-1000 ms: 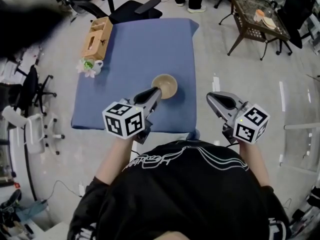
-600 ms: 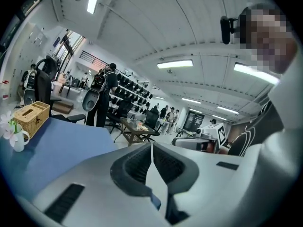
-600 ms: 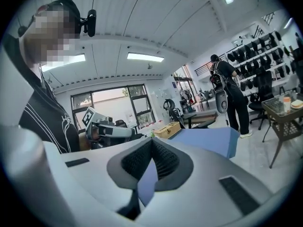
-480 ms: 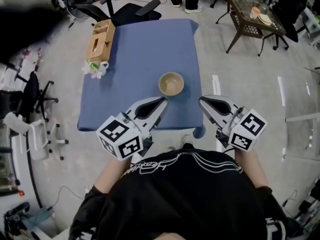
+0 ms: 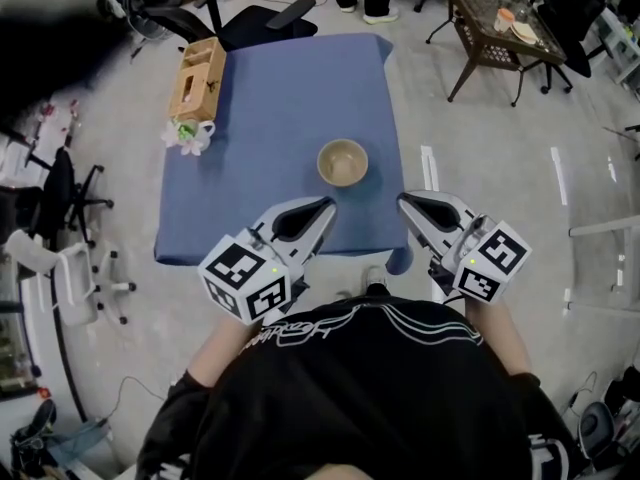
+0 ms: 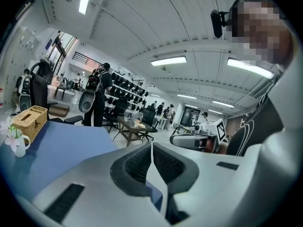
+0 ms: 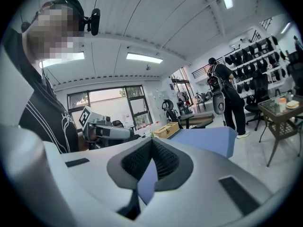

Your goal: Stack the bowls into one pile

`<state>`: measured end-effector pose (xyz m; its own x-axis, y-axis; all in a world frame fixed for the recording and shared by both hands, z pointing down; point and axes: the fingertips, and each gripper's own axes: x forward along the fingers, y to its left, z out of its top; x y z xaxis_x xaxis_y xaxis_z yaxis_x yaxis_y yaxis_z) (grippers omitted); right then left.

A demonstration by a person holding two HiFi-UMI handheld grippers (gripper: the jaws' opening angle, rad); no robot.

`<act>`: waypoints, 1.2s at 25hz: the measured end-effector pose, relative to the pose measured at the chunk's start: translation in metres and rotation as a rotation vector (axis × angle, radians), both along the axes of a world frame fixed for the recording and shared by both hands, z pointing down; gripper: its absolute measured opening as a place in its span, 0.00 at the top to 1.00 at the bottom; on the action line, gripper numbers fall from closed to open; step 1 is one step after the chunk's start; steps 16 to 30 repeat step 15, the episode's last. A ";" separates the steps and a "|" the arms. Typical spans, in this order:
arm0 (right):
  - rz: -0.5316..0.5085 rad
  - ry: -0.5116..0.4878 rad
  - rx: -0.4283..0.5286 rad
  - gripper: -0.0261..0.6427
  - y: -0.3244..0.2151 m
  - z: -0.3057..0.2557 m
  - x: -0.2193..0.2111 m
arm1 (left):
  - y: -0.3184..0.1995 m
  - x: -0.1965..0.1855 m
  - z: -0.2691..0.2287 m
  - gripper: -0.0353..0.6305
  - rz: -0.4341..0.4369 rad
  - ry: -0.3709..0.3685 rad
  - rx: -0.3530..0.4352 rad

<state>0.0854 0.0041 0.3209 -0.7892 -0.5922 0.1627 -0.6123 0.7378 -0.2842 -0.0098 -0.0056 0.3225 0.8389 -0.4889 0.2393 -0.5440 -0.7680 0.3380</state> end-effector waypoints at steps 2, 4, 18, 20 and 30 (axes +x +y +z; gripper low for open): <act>0.002 0.003 -0.007 0.92 -0.001 0.003 0.000 | -0.001 0.000 0.002 0.90 0.002 -0.007 -0.003; 0.003 0.006 -0.016 0.92 -0.002 0.005 -0.001 | -0.002 -0.001 0.004 0.90 0.001 -0.008 -0.012; 0.009 0.008 -0.033 0.92 -0.009 0.010 0.000 | -0.010 0.000 0.014 0.90 0.001 -0.015 -0.033; 0.009 0.008 -0.033 0.92 -0.009 0.010 0.000 | -0.010 0.000 0.014 0.90 0.001 -0.015 -0.033; 0.009 0.008 -0.033 0.92 -0.009 0.010 0.000 | -0.010 0.000 0.014 0.90 0.001 -0.015 -0.033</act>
